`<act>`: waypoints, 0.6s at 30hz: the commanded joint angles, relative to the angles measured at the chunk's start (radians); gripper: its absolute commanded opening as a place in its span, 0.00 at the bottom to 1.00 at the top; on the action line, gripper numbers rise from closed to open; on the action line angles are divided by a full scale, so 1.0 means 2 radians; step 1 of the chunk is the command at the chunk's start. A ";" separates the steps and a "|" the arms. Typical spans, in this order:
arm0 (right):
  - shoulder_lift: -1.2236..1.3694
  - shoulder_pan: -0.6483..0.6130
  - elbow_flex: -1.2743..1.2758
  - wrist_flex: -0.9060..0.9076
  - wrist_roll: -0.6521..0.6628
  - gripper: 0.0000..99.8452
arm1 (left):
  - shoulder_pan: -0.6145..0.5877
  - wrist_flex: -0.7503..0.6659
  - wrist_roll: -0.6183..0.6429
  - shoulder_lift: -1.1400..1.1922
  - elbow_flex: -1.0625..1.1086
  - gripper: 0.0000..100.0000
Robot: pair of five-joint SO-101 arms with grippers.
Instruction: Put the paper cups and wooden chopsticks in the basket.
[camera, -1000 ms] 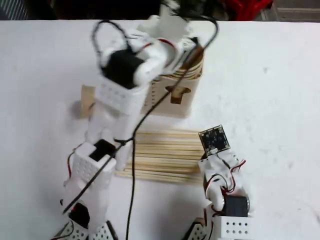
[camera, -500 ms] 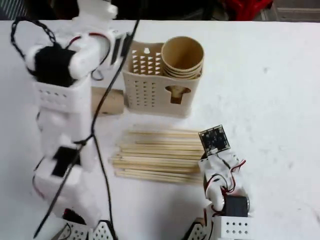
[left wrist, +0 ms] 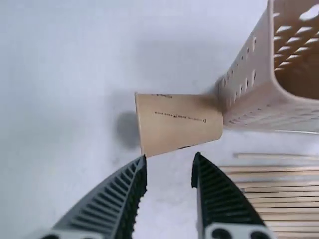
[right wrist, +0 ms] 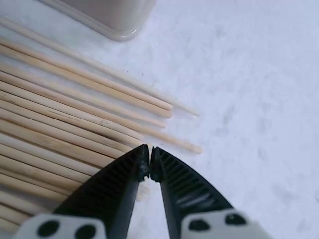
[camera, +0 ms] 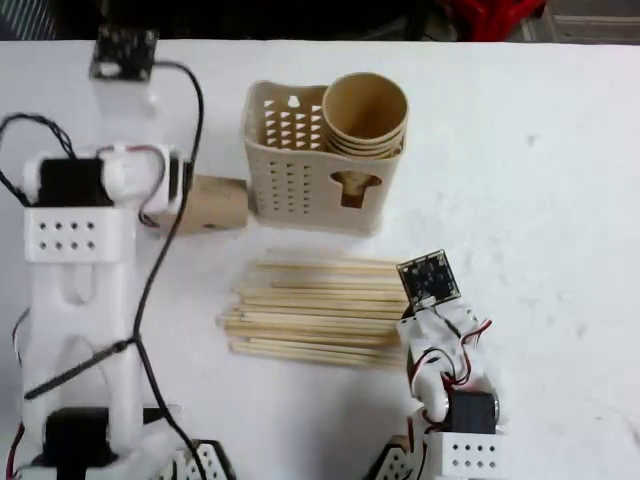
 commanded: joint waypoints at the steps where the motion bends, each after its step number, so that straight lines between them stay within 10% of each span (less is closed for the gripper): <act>1: 0.000 -0.002 0.005 -0.007 0.005 0.02 | 0.007 -0.096 0.019 -0.049 0.125 0.17; 18: 0.000 -0.002 0.005 -0.007 0.005 0.02 | -0.022 -0.248 0.029 -0.053 0.276 0.17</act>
